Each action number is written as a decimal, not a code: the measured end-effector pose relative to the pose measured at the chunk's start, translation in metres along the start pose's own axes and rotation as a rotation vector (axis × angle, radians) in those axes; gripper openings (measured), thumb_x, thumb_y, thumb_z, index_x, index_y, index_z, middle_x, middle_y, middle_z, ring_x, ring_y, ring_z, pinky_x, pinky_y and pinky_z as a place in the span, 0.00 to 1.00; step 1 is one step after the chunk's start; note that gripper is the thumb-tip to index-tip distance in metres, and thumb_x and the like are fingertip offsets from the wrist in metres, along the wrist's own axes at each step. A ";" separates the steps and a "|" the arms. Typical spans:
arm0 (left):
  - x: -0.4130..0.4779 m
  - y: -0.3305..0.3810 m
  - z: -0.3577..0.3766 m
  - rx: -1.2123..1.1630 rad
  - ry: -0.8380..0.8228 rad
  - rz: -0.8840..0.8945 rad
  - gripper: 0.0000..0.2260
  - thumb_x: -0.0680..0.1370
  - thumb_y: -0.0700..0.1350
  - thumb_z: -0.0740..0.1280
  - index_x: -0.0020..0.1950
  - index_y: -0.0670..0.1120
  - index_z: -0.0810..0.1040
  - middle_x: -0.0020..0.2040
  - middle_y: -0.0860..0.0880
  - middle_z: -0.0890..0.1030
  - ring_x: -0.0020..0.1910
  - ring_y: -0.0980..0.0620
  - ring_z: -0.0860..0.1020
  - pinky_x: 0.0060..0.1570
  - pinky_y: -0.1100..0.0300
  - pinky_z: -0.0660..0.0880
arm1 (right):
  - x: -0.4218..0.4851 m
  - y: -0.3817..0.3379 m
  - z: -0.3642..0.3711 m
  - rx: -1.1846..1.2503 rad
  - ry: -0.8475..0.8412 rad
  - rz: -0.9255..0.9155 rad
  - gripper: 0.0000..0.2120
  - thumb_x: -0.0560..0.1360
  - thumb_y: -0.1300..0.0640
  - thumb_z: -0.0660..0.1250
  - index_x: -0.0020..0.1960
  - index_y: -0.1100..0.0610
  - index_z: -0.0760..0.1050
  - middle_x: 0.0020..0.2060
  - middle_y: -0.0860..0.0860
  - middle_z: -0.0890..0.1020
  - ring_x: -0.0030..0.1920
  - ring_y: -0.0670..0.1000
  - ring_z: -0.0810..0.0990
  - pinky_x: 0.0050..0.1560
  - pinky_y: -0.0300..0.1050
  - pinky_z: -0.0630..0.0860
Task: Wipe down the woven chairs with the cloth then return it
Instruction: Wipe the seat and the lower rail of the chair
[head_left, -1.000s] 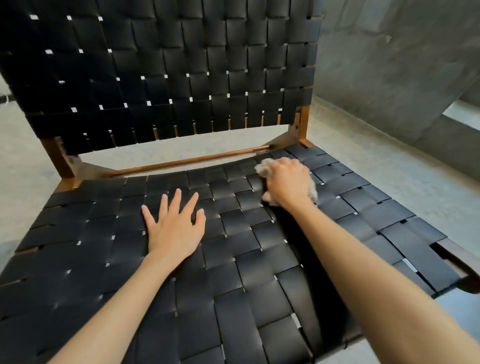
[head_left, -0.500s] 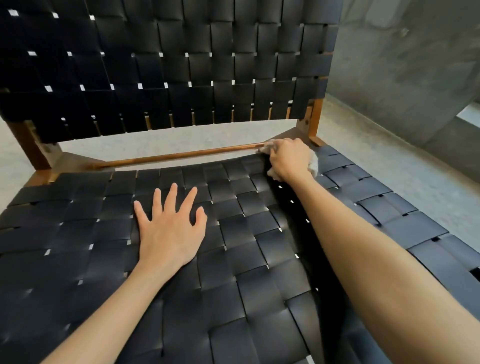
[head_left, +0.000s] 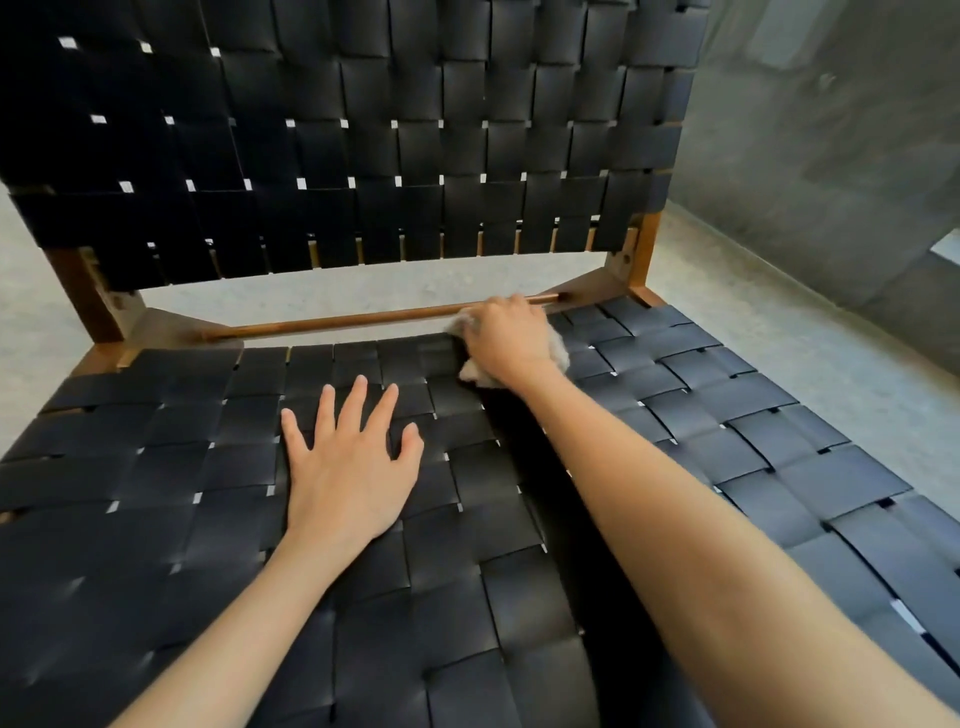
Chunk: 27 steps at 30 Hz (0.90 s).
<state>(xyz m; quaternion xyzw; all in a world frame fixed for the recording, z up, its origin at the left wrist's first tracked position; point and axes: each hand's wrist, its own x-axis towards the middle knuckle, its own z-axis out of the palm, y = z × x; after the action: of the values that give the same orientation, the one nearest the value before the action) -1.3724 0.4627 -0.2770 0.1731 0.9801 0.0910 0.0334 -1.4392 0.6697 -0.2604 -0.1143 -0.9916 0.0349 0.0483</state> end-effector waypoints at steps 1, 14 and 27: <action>0.000 0.000 0.000 0.001 0.005 0.004 0.27 0.79 0.62 0.43 0.77 0.58 0.48 0.79 0.51 0.48 0.77 0.47 0.44 0.71 0.40 0.39 | -0.001 0.022 -0.005 -0.060 0.012 0.059 0.16 0.80 0.54 0.55 0.59 0.57 0.77 0.57 0.55 0.78 0.59 0.58 0.71 0.58 0.53 0.67; 0.001 -0.001 0.002 -0.006 0.011 0.006 0.27 0.79 0.62 0.45 0.77 0.57 0.52 0.78 0.50 0.51 0.77 0.45 0.46 0.71 0.38 0.40 | -0.036 0.104 -0.041 -0.166 0.023 0.351 0.16 0.78 0.58 0.57 0.62 0.56 0.76 0.61 0.57 0.75 0.62 0.60 0.68 0.59 0.54 0.65; -0.057 0.015 -0.033 -0.070 -0.183 0.046 0.24 0.82 0.57 0.44 0.78 0.53 0.48 0.79 0.47 0.47 0.77 0.43 0.43 0.73 0.44 0.40 | -0.207 0.112 -0.103 -0.210 0.049 0.472 0.12 0.76 0.57 0.60 0.57 0.53 0.78 0.55 0.55 0.78 0.57 0.61 0.69 0.52 0.51 0.65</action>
<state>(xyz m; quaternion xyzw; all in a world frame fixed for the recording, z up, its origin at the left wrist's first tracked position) -1.3173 0.4516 -0.2401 0.2020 0.9649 0.1098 0.1268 -1.2032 0.7368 -0.1857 -0.3477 -0.9343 -0.0608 0.0506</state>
